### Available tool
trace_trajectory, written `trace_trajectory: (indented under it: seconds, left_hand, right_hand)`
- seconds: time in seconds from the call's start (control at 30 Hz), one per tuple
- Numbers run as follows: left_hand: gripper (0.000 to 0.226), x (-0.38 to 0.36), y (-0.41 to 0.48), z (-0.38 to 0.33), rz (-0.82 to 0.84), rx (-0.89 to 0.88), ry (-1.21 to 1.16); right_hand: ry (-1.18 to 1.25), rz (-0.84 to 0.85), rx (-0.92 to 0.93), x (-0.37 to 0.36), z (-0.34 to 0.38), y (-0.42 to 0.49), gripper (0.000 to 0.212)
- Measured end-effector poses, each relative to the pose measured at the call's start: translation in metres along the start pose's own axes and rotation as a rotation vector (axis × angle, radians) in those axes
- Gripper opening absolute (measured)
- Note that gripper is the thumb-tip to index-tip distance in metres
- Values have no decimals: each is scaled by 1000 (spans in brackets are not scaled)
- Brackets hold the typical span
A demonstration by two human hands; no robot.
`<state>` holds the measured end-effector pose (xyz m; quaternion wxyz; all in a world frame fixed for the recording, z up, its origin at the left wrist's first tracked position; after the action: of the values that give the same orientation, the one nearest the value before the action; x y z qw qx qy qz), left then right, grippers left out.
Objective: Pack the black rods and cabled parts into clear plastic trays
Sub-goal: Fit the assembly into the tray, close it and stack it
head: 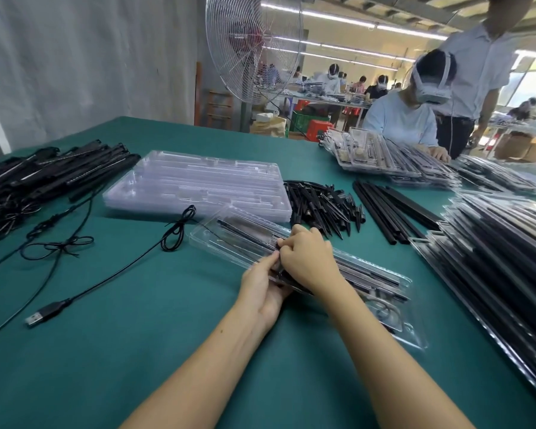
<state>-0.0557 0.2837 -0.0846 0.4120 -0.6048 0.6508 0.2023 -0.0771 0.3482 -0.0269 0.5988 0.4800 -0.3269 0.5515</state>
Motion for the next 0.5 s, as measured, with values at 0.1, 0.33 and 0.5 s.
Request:
trace_trajectory:
  seconds: [0.1,0.33,0.5]
  left_hand:
    - [23,-1,0,0,18,35,-3]
    - [13,-5,-2,-5,48,90,-141]
    - [15,-15,-2,-22,159,-33,-188]
  right_hand:
    - [124,44,29,3,-6,-3,38]
    - [218,-215,-198,64,-83,-29,34]
    - [426,-22,-622,64,-148,-59,88]
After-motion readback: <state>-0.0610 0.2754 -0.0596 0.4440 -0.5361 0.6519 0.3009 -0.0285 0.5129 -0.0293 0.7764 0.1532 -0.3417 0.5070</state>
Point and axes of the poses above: each hand's wrist, its own y-axis towards the middle knuckle, its own x-axis out of the back of the hand, z = x × y, the point moved 6 cm from there along y, towards the middle knuckle
